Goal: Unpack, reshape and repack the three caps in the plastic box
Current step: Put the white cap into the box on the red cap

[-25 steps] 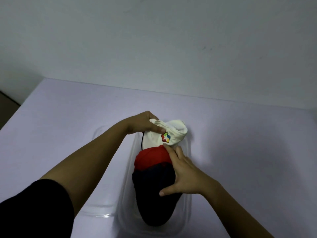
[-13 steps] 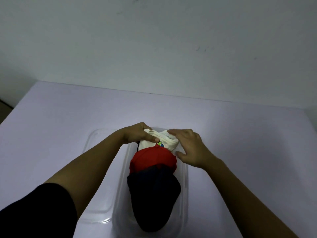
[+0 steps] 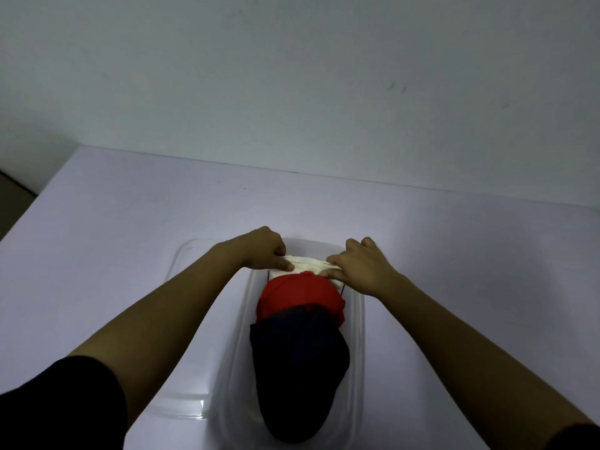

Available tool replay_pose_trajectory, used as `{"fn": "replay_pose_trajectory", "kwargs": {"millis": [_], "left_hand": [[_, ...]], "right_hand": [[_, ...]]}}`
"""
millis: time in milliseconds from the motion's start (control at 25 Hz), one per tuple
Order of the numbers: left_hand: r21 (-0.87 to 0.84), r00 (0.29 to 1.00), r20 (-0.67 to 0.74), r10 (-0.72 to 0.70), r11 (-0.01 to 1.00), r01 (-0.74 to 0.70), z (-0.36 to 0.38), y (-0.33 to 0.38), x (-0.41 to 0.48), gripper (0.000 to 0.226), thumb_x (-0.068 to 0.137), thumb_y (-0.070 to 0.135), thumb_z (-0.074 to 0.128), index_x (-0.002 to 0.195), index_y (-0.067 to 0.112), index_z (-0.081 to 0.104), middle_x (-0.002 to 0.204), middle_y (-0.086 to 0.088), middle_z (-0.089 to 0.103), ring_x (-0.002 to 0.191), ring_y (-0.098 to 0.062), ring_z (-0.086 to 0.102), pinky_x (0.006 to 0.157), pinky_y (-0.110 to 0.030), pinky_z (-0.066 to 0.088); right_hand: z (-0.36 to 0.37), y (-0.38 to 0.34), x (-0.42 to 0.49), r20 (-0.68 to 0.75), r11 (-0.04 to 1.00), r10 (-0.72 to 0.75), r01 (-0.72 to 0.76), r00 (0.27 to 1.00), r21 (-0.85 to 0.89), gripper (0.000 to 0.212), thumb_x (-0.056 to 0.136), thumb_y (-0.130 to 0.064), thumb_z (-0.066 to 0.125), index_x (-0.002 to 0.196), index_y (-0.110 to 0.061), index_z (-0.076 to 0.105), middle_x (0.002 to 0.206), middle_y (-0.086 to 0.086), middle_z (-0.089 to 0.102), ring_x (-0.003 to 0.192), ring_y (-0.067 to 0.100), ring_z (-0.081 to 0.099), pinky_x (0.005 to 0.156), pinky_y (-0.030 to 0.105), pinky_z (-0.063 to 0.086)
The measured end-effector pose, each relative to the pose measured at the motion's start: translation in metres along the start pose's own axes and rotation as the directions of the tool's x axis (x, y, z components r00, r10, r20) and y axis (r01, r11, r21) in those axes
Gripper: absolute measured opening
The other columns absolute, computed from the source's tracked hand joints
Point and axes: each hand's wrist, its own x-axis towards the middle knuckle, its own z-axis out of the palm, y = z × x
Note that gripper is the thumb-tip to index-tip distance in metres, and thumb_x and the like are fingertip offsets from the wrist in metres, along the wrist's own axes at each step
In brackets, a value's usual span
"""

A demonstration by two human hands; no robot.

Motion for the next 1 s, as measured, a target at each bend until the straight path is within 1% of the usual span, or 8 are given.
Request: {"fn": "replay_pose_trajectory", "kwargs": {"millis": [280,360,480,560,640,760,920,1000], "left_hand": [[0.068,0.979,-0.194,-0.063,0.995,0.077,0.023,0.010,0.011,0.036,0.090,0.028,0.054,0.060,0.013,0.039,0.059,0.003,0.039,0.070,-0.023,0.049,0.062,-0.029,0.034],[0.043,0.976,-0.200,-0.084,0.995,0.094,0.021,0.010,0.008,0.028,0.091,0.029,0.053,0.070,0.010,0.053,0.067,-0.002,0.050,0.077,-0.025,0.054,0.065,-0.030,0.038],[-0.048,0.950,-0.305,-0.067,0.997,0.055,0.015,0.009,-0.002,0.028,0.093,0.026,0.053,0.111,0.008,0.065,0.108,-0.011,0.067,0.103,-0.027,0.060,0.084,-0.034,0.046],[-0.213,0.915,-0.396,-0.069,0.977,-0.019,0.011,0.007,-0.018,0.025,0.092,0.025,0.056,0.108,0.010,0.068,0.107,-0.006,0.070,0.101,-0.021,0.063,0.083,-0.028,0.047],[-0.314,0.970,-0.240,-0.041,0.949,-0.038,0.010,0.003,-0.032,0.026,0.089,0.033,0.059,0.107,0.016,0.068,0.101,0.005,0.067,0.095,-0.012,0.060,0.080,-0.021,0.042],[-0.216,0.998,-0.052,-0.047,0.976,0.034,0.029,0.003,-0.032,0.029,0.087,0.039,0.061,0.105,0.016,0.064,0.092,0.003,0.061,0.091,-0.017,0.057,0.072,-0.025,0.040],[-0.051,0.956,-0.258,-0.138,0.990,0.129,0.046,0.017,-0.027,0.032,0.090,0.036,0.056,0.112,0.013,0.057,0.112,-0.009,0.063,0.102,-0.027,0.058,0.078,-0.034,0.044],[-0.172,0.907,-0.395,-0.149,0.981,0.086,0.052,0.023,-0.041,0.033,0.090,0.033,0.058,0.116,0.013,0.057,0.117,-0.006,0.060,0.104,-0.024,0.058,0.084,-0.033,0.046]], "right_hand": [[0.012,-0.005,0.007,-0.111,0.993,0.110,-0.103,0.988,0.065,0.040,0.094,-0.048,0.041,0.119,-0.022,0.057,0.117,0.001,0.061,0.111,0.023,0.049,0.086,0.037,0.035],[0.011,-0.004,0.006,-0.103,0.984,0.150,-0.139,0.983,0.109,0.038,0.093,-0.047,0.043,0.117,-0.022,0.059,0.119,-0.001,0.060,0.111,0.023,0.051,0.086,0.037,0.037],[0.009,-0.006,-0.003,-0.229,0.933,0.188,-0.102,0.955,0.344,0.032,0.093,-0.040,0.047,0.114,-0.021,0.061,0.116,0.000,0.061,0.108,0.023,0.054,0.085,0.038,0.040],[0.006,-0.007,-0.015,-0.316,0.847,0.219,-0.020,0.923,0.531,0.037,0.089,-0.047,0.044,0.102,-0.021,0.066,0.102,-0.003,0.066,0.097,0.020,0.057,0.080,0.037,0.044],[0.002,-0.011,-0.027,-0.166,0.812,0.145,-0.021,0.975,0.584,0.046,0.084,-0.061,0.041,0.097,-0.025,0.067,0.092,-0.009,0.068,0.092,0.014,0.057,0.082,0.036,0.044],[0.012,-0.018,-0.026,0.005,0.890,0.121,-0.111,0.993,0.442,0.041,0.085,-0.059,0.051,0.104,-0.025,0.063,0.089,-0.009,0.068,0.092,0.014,0.059,0.088,0.035,0.040],[0.022,-0.028,-0.021,-0.113,0.876,0.292,-0.219,0.950,0.429,0.042,0.083,-0.057,0.055,0.106,-0.023,0.061,0.095,-0.006,0.068,0.096,0.018,0.060,0.085,0.036,0.044],[0.025,-0.035,-0.034,-0.250,0.826,0.334,-0.155,0.909,0.542,0.042,0.083,-0.055,0.057,0.110,-0.023,0.060,0.101,-0.006,0.067,0.095,0.016,0.059,0.083,0.038,0.047]]}}
